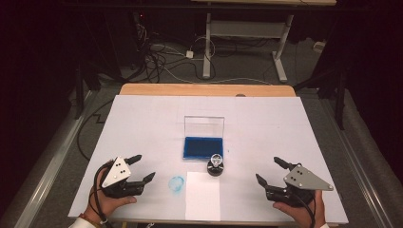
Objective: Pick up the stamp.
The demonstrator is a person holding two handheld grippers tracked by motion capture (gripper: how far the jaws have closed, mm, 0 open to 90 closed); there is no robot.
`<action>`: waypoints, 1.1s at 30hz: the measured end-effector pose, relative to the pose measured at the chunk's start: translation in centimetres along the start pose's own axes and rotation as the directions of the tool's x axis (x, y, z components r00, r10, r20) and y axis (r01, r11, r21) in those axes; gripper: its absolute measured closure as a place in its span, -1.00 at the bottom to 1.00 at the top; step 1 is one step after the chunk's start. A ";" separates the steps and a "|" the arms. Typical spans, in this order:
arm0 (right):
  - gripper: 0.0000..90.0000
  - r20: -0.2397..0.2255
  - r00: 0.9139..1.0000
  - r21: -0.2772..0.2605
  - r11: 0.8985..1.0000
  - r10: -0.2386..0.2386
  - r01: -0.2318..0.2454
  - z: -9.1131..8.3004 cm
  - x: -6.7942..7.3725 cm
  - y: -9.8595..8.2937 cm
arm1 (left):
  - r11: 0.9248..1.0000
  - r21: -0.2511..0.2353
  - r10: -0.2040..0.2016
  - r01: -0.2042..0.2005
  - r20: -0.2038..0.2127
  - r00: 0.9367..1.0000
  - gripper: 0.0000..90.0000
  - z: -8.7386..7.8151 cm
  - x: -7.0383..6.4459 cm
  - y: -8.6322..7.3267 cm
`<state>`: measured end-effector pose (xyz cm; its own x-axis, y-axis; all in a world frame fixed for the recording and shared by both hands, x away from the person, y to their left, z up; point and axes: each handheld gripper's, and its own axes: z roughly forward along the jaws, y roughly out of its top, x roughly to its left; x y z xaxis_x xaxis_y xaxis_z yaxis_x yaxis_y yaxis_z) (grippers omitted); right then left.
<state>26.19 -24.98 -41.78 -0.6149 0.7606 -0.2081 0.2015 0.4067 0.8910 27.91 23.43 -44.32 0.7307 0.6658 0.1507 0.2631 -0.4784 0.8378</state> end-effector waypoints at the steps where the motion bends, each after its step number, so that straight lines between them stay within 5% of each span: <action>1: -0.48 -0.002 1.000 0.003 1.000 -0.002 0.002 0.0 0.0 0.0 | 1.000 0.004 -0.001 0.001 0.005 1.000 -0.42 0.1 0.0 0.0; 9: -0.46 -0.025 1.000 0.033 0.999 -0.007 0.008 0.4 -0.1 0.2 | 1.000 0.021 0.006 -0.006 0.016 1.000 -0.42 0.2 -0.1 -0.1; 19: -0.50 -0.125 0.992 0.096 0.994 -0.032 0.044 2.6 -0.2 3.5 | 0.999 0.046 0.006 -0.007 0.020 1.000 -0.42 0.3 -0.3 -0.2; 27: -0.51 -0.244 0.969 0.155 0.984 -0.043 0.083 6.1 0.6 6.0 | 0.999 0.054 0.003 -0.003 0.016 1.000 -0.42 0.5 -0.1 -0.3; 31: -0.49 -0.309 0.949 0.216 0.968 -0.055 0.126 8.9 1.7 7.0 | 0.998 0.056 0.009 -0.010 0.017 1.000 -0.42 0.5 -0.2 -0.4; 33: -0.47 -0.313 0.947 0.224 0.964 -0.066 0.141 9.4 1.9 7.1 | 0.998 0.058 0.011 -0.012 0.018 1.000 -0.42 0.5 -0.3 -0.4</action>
<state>33.60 -15.93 -39.60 -0.8346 0.5355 -0.1292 0.2787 0.6128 0.7395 27.92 23.15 -45.01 0.7445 0.6505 0.1504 0.2905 -0.5185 0.8043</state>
